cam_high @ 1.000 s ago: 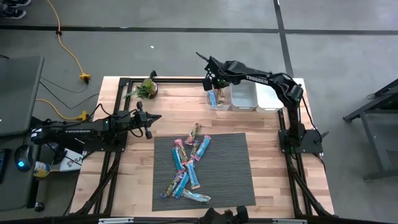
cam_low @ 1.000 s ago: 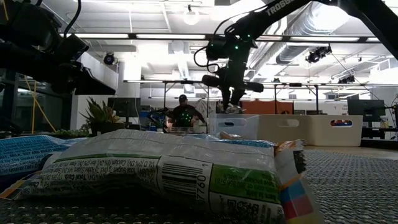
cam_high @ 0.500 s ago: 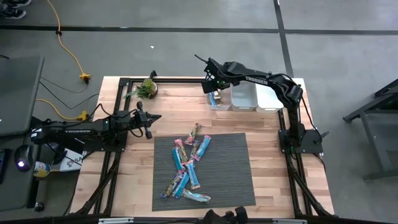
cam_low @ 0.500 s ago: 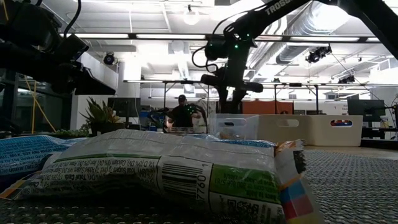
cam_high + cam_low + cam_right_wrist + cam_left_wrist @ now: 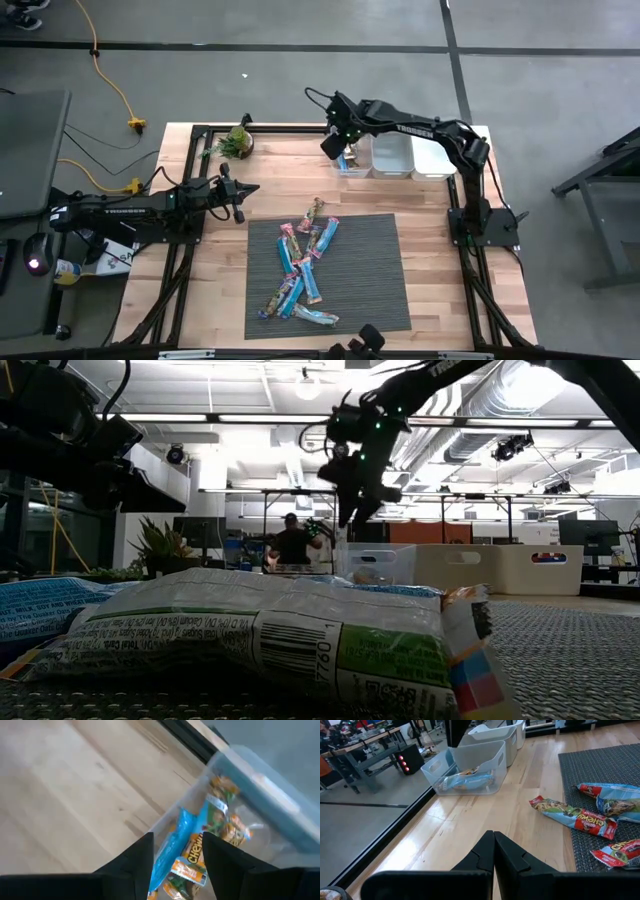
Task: Pick and place Granola Bars by type
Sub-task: Put the yellow granola bar into the transparent bin
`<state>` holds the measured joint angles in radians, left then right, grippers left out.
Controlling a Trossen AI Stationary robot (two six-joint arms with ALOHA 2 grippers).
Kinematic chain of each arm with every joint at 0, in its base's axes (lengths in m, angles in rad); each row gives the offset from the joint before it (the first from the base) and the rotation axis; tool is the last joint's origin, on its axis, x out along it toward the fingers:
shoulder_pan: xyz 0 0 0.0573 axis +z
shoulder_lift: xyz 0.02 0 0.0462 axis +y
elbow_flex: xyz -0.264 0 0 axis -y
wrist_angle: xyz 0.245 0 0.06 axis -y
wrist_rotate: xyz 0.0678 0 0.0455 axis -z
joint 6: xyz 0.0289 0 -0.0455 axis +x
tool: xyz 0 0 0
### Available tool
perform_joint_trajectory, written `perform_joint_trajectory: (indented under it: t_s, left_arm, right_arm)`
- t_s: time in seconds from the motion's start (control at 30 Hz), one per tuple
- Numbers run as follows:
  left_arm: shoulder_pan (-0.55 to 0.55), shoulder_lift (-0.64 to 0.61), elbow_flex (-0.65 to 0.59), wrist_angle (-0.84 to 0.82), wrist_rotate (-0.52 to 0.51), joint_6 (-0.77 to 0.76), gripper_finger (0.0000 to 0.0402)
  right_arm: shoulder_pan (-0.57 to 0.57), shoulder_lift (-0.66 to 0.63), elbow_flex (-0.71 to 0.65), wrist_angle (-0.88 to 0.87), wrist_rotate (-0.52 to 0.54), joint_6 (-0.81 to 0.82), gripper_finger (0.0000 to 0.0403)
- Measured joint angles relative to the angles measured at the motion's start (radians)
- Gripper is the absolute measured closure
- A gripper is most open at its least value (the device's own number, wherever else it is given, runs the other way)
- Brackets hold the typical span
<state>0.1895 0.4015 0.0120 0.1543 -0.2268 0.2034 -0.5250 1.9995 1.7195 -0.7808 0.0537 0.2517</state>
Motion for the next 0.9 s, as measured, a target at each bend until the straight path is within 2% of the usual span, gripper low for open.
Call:
perform_joint_trajectory:
  t_s: [0.2,0.27,0.5,0.6,0.9]
  left_arm:
    - [0.000,0.000,0.000,-0.001,0.000,0.000,0.0401]
    - [0.000,0.000,0.000,-0.002,0.000,0.000,0.0401]
    - [0.000,0.000,0.000,-0.001,0.000,0.000,0.0401]
    - [0.000,0.000,0.000,-0.001,0.000,0.000,0.0401]
    - [0.000,0.000,0.000,0.000,-0.001,0.000,0.0401]
  right_arm:
    - [0.017,-0.081,0.000,0.036,-0.017,-0.128,0.0249]
    - [0.023,-0.111,0.000,0.054,-0.066,-0.146,0.0249]
    - [0.068,-0.201,0.000,0.090,-0.401,-0.177,0.0249]
    - [0.112,-0.229,0.000,0.091,-0.494,-0.191,0.0249]
    - [0.294,-0.270,0.000,0.108,-0.525,-0.202,0.0249]
